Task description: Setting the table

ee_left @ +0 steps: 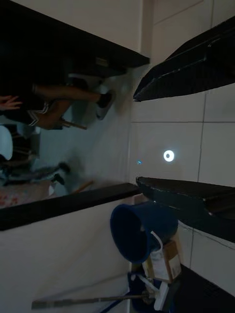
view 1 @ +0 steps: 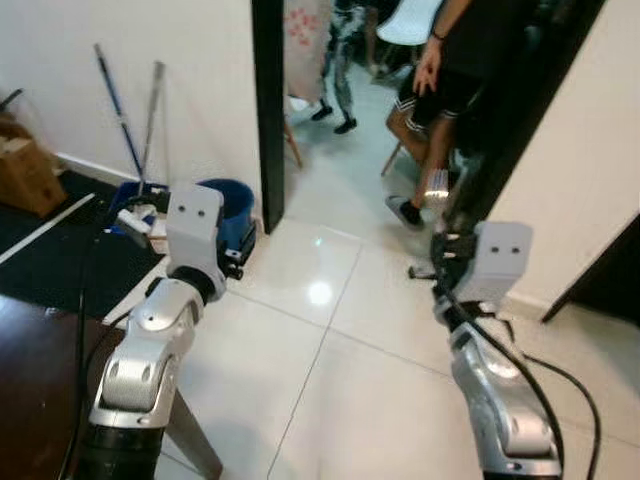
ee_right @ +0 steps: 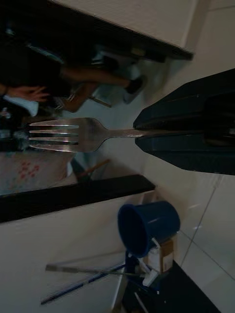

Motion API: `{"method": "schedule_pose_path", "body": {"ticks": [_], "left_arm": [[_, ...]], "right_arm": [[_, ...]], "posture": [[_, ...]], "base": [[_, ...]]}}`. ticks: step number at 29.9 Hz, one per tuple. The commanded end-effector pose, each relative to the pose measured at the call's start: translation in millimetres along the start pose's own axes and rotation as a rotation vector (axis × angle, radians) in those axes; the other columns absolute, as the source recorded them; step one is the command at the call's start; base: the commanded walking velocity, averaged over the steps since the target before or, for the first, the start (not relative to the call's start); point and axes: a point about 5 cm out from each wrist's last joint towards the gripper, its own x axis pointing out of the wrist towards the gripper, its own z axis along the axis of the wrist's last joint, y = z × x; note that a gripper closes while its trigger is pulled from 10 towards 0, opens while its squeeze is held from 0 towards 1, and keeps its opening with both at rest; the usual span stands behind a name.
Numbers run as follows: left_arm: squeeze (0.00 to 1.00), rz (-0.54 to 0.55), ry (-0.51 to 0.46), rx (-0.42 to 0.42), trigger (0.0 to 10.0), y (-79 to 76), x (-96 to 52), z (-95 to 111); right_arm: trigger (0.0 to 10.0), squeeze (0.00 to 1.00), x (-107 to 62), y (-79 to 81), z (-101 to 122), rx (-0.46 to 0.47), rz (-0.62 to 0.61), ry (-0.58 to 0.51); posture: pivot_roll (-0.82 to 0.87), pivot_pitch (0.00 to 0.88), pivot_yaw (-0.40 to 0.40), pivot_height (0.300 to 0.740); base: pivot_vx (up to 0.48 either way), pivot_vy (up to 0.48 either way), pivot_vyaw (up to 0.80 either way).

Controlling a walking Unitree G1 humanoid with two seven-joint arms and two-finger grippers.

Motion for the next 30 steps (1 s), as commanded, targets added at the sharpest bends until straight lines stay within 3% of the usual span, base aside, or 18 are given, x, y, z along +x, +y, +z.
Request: {"method": "schedule_pose_path", "body": {"ticks": [1,30], "left_arm": [[0.00,0.000,0.004,0.005,10.0,-1.3,-0.5,-2.1],[0.00,0.001,-0.001,-0.013,10.0,-3.5,1.2,-2.4]], "right_arm": [[10.0,0.00,-0.7,-4.7,-0.1,-0.011,-0.016,0.001],[10.0,0.00,0.2,-4.1,-0.5,-0.015,-0.009,0.002]], "posture": [[-0.04,0.019,0.077,0.740],[-0.04,0.020,0.071,0.740]], "base": [[0.000,0.000,-0.80],[0.000,0.000,-0.80]]}}
